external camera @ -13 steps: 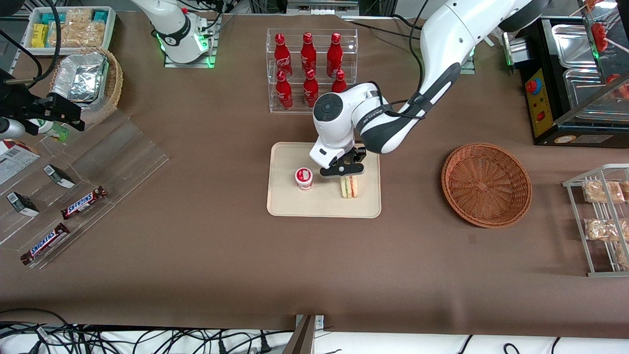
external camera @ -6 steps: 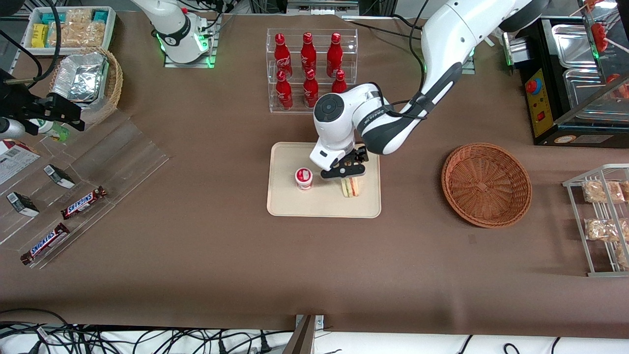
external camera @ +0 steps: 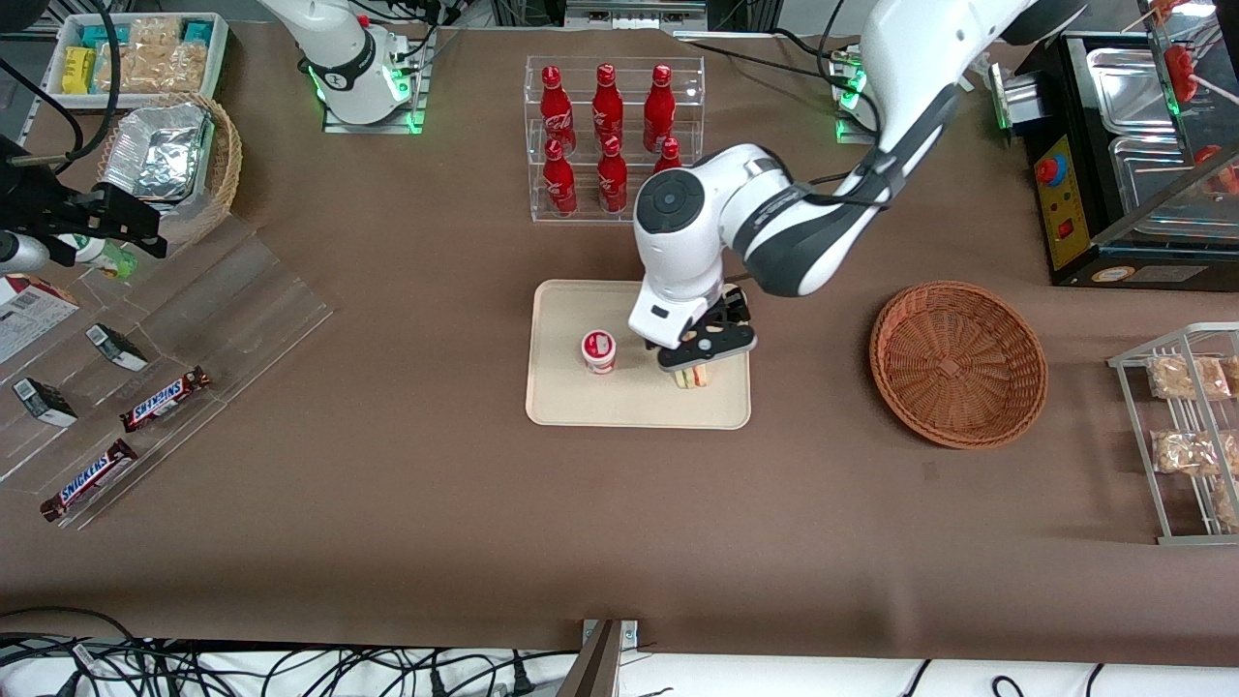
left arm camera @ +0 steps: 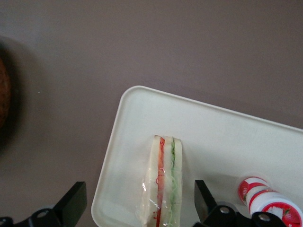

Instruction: Place sandwich from basket to tray

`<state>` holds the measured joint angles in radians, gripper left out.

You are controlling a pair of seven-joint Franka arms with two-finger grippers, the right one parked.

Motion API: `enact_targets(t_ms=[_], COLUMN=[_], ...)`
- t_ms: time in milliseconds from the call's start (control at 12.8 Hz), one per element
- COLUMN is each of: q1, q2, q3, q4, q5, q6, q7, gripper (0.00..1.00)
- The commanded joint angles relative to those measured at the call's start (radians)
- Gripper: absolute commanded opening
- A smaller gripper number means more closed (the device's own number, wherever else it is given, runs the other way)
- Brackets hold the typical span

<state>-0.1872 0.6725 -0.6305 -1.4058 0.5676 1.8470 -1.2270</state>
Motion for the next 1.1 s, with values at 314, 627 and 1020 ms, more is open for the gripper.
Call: enact_targets(t_ms=[314,627,1020], q1=[0.116,0.169,0.153], q2=[-0.094,-0.155,-0.250], q3=[-0.011,0.033,0.308], q4=[0.071,0.071,0.067], q5=[-0.142,-0.221,-0.392], q6=[-0.130,-0.222,-0.273], q7=[0.160,0.389,0.764], gripper=[1.00,1.00,1.00])
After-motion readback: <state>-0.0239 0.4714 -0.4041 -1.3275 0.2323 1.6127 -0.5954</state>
